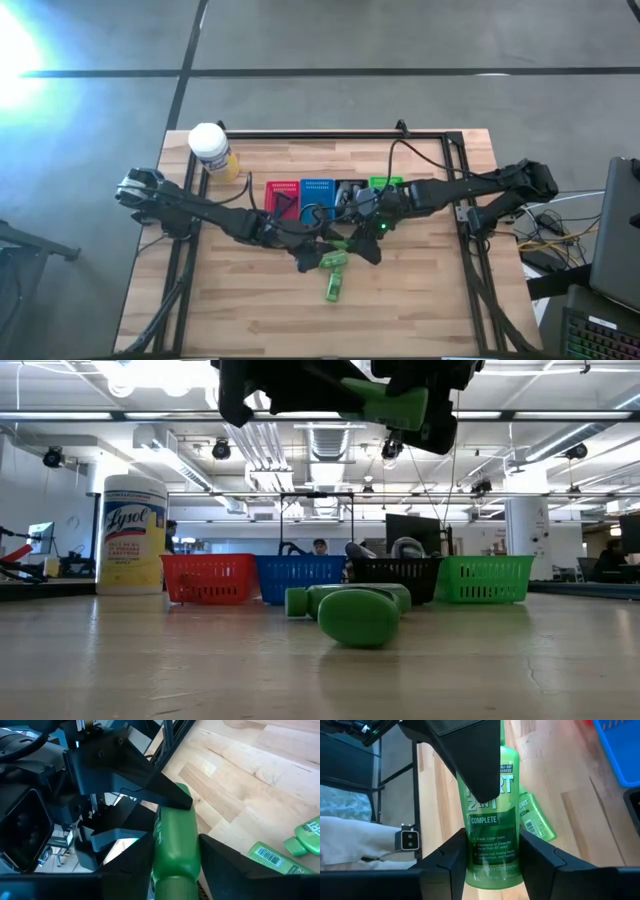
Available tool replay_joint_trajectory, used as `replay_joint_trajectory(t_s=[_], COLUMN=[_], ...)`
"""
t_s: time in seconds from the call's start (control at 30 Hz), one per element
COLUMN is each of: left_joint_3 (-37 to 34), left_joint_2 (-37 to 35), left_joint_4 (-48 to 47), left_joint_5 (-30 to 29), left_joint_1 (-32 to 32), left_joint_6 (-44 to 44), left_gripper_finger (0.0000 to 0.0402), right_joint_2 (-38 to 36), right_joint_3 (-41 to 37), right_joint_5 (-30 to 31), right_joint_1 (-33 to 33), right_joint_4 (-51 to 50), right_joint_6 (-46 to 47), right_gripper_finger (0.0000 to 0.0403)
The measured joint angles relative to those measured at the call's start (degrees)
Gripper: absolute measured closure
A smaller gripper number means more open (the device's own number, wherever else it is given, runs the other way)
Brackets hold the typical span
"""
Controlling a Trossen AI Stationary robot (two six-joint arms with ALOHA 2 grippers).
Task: Pick & Place Travel size toiletries
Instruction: Put the green shampoo into the blue bin
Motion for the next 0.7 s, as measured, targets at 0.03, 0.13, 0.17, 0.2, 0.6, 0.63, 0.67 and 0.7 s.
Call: replay_joint_trajectory(t_s=[0.03, 0.13, 0.17, 0.2, 0.6, 0.63, 0.67, 0.7], left_joint_3=[0.0, 0.0, 0.0, 0.0, -0.4, -0.4, -0.4, -0.4], left_joint_2=[0.0, 0.0, 0.0, 0.0, -2.1, -2.4, -2.9, -3.9], left_joint_4=[0.0, -0.1, -0.1, -0.1, -17.3, -19.3, -21.6, -25.1], left_joint_5=[0.0, 0.0, 0.0, 0.0, -10.7, -12.5, -14.5, -16.7], left_joint_1=[0.1, 0.1, 0.1, 0.0, 0.0, 0.1, 0.1, 0.1], left_joint_6=[0.1, 0.2, 0.2, 0.2, -8.4, -11.0, -14.0, -17.3], left_gripper_finger=[0.025, 0.0265, 0.0269, 0.0272, 0.0282, 0.0282, 0.0282, 0.0282], right_joint_2=[0.0, 0.0, 0.0, 0.0, -1.7, -2.3, -3.0, -3.9], right_joint_3=[0.0, 0.0, 0.0, 0.0, 0.0, 0.0, 0.0, 0.0], right_joint_5=[-0.5, -0.8, -0.8, -0.8, 0.7, 2.1, 4.6, 7.7], right_joint_1=[0.0, -0.1, -0.1, -0.1, -0.1, 0.1, 0.2, 0.2], right_joint_4=[0.0, 0.0, 0.0, 0.0, -1.5, -2.7, -3.7, -4.6], right_joint_6=[0.1, 0.1, 0.1, 0.1, 1.3, 1.3, 1.5, 2.0], right_gripper_finger=[0.0263, 0.0265, 0.0264, 0.0261, 0.0156, 0.0147, 0.0137, 0.0129])
